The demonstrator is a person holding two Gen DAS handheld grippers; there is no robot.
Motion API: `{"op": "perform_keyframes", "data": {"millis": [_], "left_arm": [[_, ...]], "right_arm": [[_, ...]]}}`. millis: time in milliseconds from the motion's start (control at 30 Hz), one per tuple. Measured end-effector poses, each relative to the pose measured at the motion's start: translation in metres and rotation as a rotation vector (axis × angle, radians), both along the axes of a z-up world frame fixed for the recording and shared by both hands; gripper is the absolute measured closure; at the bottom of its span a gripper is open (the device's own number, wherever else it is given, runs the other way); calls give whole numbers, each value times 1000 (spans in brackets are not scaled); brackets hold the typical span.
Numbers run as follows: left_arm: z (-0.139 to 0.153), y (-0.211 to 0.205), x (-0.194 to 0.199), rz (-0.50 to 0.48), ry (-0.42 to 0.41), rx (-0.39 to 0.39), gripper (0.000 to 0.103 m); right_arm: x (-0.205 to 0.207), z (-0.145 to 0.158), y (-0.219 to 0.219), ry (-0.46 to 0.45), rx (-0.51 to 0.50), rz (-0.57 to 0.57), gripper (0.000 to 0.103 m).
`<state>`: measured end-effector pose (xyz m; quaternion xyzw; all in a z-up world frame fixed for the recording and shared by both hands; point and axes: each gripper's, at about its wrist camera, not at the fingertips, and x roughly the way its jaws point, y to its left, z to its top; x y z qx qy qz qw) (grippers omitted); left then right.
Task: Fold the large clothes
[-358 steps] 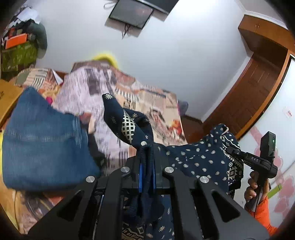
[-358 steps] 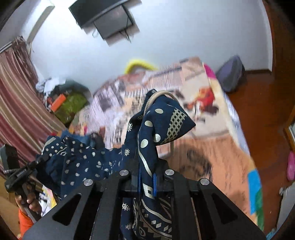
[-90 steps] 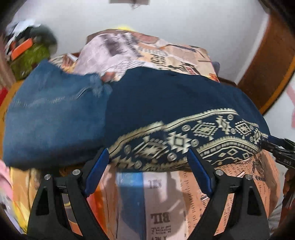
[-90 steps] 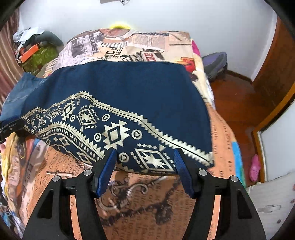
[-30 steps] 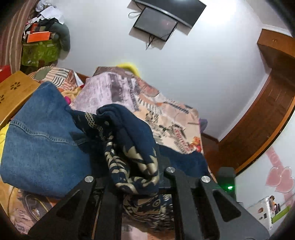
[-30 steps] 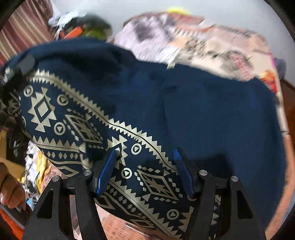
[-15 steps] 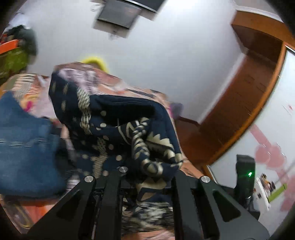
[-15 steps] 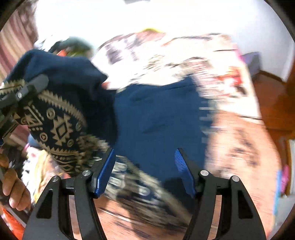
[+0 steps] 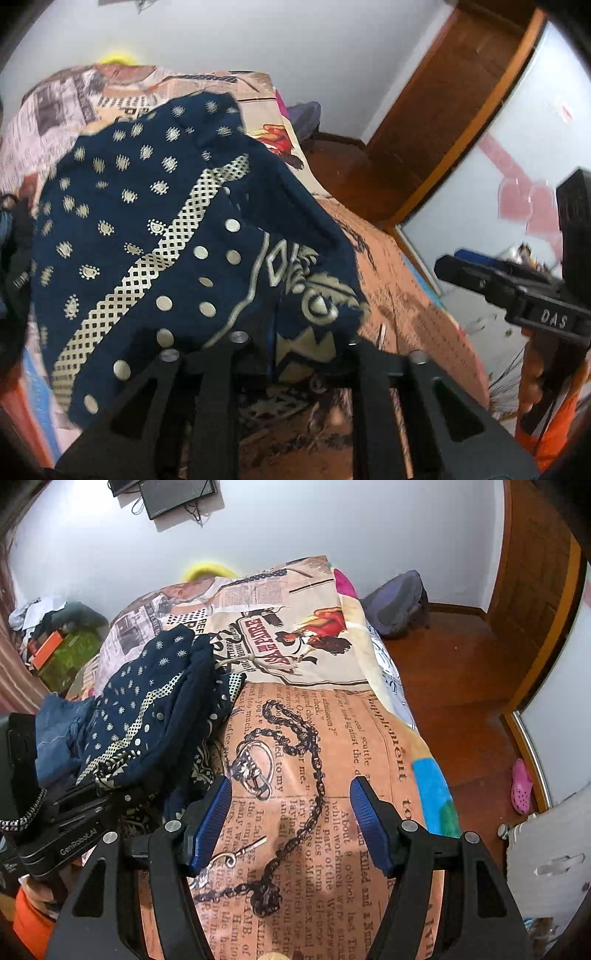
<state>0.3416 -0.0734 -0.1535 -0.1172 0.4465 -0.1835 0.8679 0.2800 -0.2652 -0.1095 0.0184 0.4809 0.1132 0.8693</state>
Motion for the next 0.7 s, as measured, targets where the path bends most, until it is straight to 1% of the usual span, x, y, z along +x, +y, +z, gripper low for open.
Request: {"op": "perform_keyframes", "data": {"millis": [33, 67, 100, 133, 267, 333, 467, 533, 567, 633, 700], "left_arm": [[4, -2, -5, -18, 4, 13, 68], [9, -1, -9, -38, 2, 25, 65], [14, 0, -14, -52, -3, 40, 60], [18, -1, -19, -61, -10, 55, 57], [34, 13, -39, -53, -62, 97, 52], [40, 23, -46, -42, -81, 107, 44], [43, 46, -53, 9, -89, 161, 43], [40, 61, -52, 41, -80, 167, 43], [37, 69, -50, 61, -70, 170, 43], [30, 82, -46, 101, -52, 188, 43], [20, 90, -40, 125, -25, 192, 43]], "right_arm": [[1, 1, 3, -4, 2, 8, 40], [0, 3, 4, -9, 4, 16, 40], [1, 3, 6, -13, 7, 24, 40], [-1, 6, 9, -20, 12, 32, 40], [-4, 14, 29, -47, 30, 86, 40], [-5, 18, 41, -65, 28, 115, 40], [-2, 21, 70, -85, 28, 177, 40], [0, 19, 86, -91, 23, 205, 40], [1, 16, 94, -103, 24, 210, 40], [6, 8, 108, -100, 17, 245, 40], [12, -4, 117, -68, 2, 238, 40]]}}
